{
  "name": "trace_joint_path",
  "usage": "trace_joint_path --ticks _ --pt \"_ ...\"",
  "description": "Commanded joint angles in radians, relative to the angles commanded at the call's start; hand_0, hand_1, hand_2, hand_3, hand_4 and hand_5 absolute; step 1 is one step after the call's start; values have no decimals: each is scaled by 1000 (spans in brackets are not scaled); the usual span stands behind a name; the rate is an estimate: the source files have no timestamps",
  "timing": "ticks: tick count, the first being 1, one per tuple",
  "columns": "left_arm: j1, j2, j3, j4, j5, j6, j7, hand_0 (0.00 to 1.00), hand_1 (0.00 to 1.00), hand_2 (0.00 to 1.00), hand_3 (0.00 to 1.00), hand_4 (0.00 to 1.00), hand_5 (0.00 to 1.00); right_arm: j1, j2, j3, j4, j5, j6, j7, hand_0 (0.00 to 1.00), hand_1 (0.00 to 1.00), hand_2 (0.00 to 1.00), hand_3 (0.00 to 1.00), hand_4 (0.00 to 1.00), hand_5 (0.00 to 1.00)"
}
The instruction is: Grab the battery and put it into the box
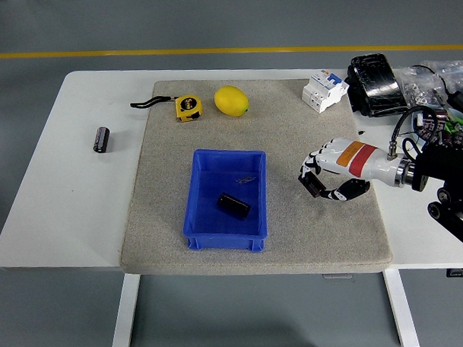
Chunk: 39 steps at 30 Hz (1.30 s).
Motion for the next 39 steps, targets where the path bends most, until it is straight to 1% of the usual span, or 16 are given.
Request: trace_joint_path --ticks 6,11,15,17,20,21,26,27,29,32,33,38,39 --pt "0 0 0 2 1 2 -2 688 704 821 820 721 998 -3 -1 69 58 22 5 -4 568 504 532 512 551 2" --pt "2 3 -5 3 12 1 -2 688 704 821 819 723 998 5 11 102 127 54 12 -14 566 505 534 513 554 2" --pt "4 4 -15 3 25 1 0 688 703 820 819 722 998 26 32 85 169 95 16 -19 573 508 543 518 563 2" --pt "5 5 -19 4 30 1 1 688 703 820 819 722 998 36 45 71 174 105 19 -22 573 508 543 518 563 2" --pt "7 4 -37 6 43 4 4 688 703 820 819 722 998 63 80 27 168 104 30 -32 573 508 543 518 563 2" --pt "7 4 -40 6 44 4 4 688 704 822 819 722 998 68 88 19 165 103 33 -34 587 534 582 615 621 2" --pt "8 6 -53 7 60 5 6 688 704 822 819 722 998 97 136 -32 131 102 47 -47 587 534 582 615 621 2" --pt "9 7 -56 7 64 5 6 688 704 823 820 720 998 99 143 -36 124 100 51 -51 613 585 632 694 713 42" --pt "9 7 -62 7 71 5 7 688 704 823 820 720 998 101 155 -44 110 90 66 -60 613 585 632 694 713 42" --pt "10 8 -67 8 77 5 7 688 704 823 820 720 998 100 159 -48 102 80 90 -74 613 585 632 694 713 42" --pt "11 8 -70 8 81 5 8 688 704 823 819 721 998 98 158 -50 98 86 90 -76 665 664 810 998 874 100" --pt "13 9 -73 9 84 5 7 688 704 823 819 721 998 92 150 -43 81 114 84 -86 665 664 810 998 874 100" --pt "13 9 -72 8 83 4 7 688 704 822 819 723 998 92 149 -39 79 114 85 -87 674 673 843 998 892 94"
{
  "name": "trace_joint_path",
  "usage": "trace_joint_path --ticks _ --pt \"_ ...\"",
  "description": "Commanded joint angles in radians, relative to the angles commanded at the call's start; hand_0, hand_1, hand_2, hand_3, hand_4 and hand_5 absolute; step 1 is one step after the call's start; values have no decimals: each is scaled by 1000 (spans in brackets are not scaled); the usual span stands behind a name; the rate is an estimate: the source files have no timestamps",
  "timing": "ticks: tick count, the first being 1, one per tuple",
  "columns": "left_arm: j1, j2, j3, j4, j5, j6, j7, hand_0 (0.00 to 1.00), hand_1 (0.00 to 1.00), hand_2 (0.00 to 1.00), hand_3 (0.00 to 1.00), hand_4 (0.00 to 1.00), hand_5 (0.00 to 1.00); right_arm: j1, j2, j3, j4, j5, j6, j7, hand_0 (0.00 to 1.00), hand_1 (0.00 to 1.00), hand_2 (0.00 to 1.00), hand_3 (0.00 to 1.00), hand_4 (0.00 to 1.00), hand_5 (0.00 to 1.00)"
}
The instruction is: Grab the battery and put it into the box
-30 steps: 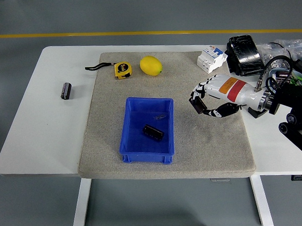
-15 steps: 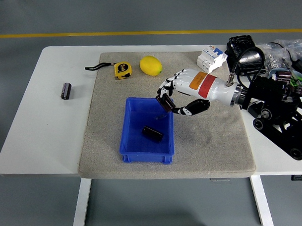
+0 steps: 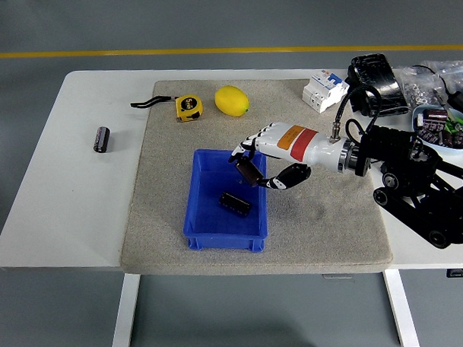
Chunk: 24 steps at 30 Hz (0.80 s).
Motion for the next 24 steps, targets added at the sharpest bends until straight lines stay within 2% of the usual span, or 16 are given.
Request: trace_joint_path --ticks 12,17,18,23,24 --pt "1 0 6 -1 -5 -3 1 687 704 820 819 725 998 -24 -16 62 6 -8 13 -6 680 675 854 998 883 97" --pt "0 -1 4 2 -7 -1 -3 687 704 820 819 725 998 -89 -55 173 16 16 15 -5 680 675 854 998 883 97" --pt "0 -1 3 2 -6 0 -3 687 704 821 819 725 998 -98 -59 189 17 24 16 -5 669 671 847 998 895 122" --pt "1 -7 -6 6 -3 3 -5 687 704 821 819 725 998 -186 -88 321 27 173 45 -40 669 671 847 998 895 122" --pt "2 -9 -9 7 -1 4 -5 687 704 821 820 725 998 -199 -84 348 23 214 58 -58 679 686 833 914 913 189"
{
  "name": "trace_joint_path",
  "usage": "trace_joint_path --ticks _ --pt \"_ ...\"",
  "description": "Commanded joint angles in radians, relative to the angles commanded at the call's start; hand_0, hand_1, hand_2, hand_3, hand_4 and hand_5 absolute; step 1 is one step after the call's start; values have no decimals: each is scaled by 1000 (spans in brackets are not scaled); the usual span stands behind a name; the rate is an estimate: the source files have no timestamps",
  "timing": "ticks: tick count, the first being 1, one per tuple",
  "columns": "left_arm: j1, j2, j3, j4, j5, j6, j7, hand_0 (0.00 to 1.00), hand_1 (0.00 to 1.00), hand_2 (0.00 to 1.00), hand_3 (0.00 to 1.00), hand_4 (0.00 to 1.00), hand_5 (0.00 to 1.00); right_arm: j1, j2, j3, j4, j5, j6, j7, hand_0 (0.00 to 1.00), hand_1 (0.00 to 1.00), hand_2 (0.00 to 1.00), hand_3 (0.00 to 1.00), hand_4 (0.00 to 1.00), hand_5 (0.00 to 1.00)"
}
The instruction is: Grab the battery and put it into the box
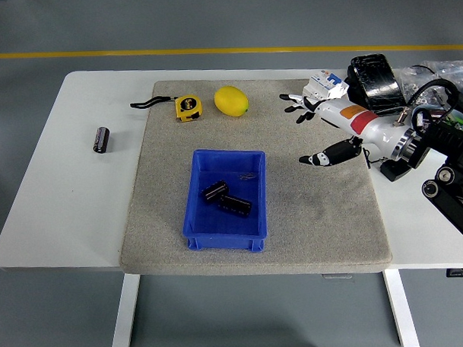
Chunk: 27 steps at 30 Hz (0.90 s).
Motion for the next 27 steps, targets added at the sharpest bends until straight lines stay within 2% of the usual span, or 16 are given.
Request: trace_joint_path --ticks 5,6,11,12,16,17,18,21,22,23,24,27 --pt "2 -6 -13 4 11 2 2 687 704 821 820 725 998 -54 25 115 16 208 45 -85 679 686 833 914 913 189" --pt "2 -7 -16 5 9 2 4 686 703 827 819 725 998 -66 26 137 26 247 53 -98 735 745 849 890 998 442" --pt "1 -13 -51 2 -57 12 41 686 703 827 819 725 998 -155 9 238 96 461 75 -159 735 745 849 890 998 442" --pt "1 -15 -57 2 -59 12 45 686 704 830 820 728 998 -171 5 249 106 500 76 -167 784 780 860 895 998 606" --pt "1 -20 -78 3 -45 11 59 686 704 830 820 728 998 -242 2 317 148 670 75 -191 784 780 860 895 998 606" --pt "1 -22 -88 4 -35 11 60 686 704 830 820 728 998 -260 11 339 158 715 71 -199 784 780 860 895 998 606" --pt "2 -24 -97 6 -26 10 61 686 703 827 820 726 998 -274 18 361 166 754 67 -205 797 791 863 901 998 670" --pt "5 -30 -133 12 8 7 62 686 703 827 820 726 998 -315 37 415 194 864 61 -219 797 791 863 901 998 670" --pt "8 -36 -169 13 39 8 65 686 703 827 820 726 998 -340 49 444 211 907 59 -223 797 791 863 901 998 670" --pt "9 -40 -200 13 59 10 67 686 703 827 820 726 998 -354 57 463 218 931 57 -225 797 791 863 901 998 670" --pt "10 -42 -219 13 70 11 68 685 700 823 818 726 998 -361 61 474 222 938 56 -225 805 797 863 911 998 733" --pt "10 -45 -248 13 81 13 71 685 700 823 818 726 998 -392 74 511 239 948 54 -231 805 797 863 911 998 733"
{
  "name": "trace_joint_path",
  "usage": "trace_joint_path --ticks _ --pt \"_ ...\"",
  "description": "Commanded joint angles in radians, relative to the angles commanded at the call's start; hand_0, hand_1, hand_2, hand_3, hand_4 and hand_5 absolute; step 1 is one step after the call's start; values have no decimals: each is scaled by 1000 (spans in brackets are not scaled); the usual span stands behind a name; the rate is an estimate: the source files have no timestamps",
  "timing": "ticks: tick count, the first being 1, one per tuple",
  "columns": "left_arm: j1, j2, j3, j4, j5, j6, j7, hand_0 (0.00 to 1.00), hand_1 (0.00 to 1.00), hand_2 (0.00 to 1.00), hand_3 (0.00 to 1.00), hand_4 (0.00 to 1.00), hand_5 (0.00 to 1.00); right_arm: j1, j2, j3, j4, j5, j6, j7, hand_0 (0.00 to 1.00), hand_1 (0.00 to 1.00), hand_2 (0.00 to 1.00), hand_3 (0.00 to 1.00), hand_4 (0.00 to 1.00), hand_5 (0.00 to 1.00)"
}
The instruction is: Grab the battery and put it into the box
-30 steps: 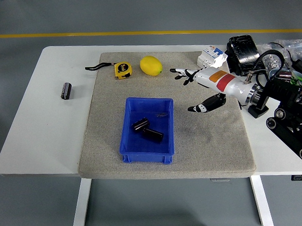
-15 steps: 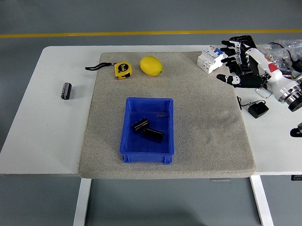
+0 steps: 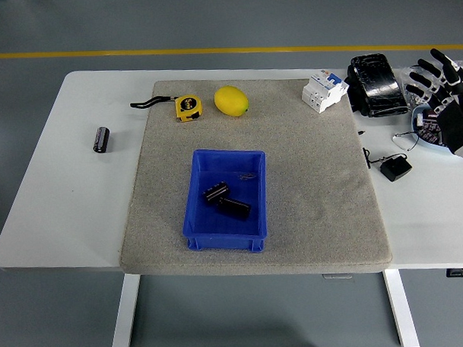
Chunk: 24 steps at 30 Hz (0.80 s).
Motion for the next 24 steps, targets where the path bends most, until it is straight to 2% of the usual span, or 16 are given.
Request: trace_joint_path --ticks 8,9,18,24 --pt "-6 2 -12 0 21 -1 3 685 700 823 817 723 998 -45 13 48 21 -28 2 -15 810 799 865 914 998 735" --pt "-6 1 -7 0 16 1 2 681 698 820 818 721 998 -50 14 52 23 -32 3 -21 815 799 863 913 998 761" --pt "-4 1 41 0 -48 10 -6 679 698 819 818 719 995 -91 36 91 35 -54 -28 -83 809 797 851 908 998 777" --pt "-1 5 56 0 -57 6 -5 679 694 819 816 718 987 -97 33 95 35 -61 -21 -97 807 793 845 905 998 780"
